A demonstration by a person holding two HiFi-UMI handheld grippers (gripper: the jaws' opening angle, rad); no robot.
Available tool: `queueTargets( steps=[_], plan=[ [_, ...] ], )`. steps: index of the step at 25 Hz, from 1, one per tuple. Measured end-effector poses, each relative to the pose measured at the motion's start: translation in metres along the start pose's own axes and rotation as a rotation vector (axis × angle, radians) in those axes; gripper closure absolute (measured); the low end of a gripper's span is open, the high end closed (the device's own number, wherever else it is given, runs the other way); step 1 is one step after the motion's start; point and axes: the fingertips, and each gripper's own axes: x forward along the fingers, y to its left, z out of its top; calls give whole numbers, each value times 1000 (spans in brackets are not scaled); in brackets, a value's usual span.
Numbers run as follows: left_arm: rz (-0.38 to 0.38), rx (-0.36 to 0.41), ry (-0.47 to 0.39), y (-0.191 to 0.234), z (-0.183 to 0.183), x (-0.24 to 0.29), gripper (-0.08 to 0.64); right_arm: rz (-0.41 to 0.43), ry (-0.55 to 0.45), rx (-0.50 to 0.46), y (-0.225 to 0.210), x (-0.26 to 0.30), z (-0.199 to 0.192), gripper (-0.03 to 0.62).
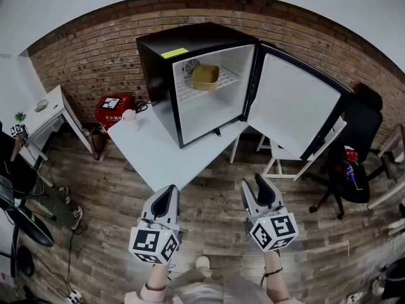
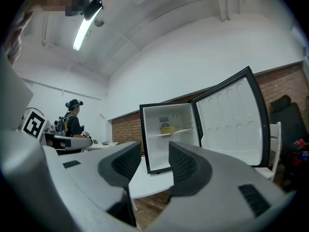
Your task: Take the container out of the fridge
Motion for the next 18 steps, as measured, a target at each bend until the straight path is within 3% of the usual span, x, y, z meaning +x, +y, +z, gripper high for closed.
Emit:
queueTargets(
  steps=[9,18],
  plan=[
    [-40,-4,4,14,0,31,569,-5,13,-13,-4,28,-5,430],
    [-31,-20,25,25,-6,52,569,1,28,-30,-14,51,-6,430]
  ],
)
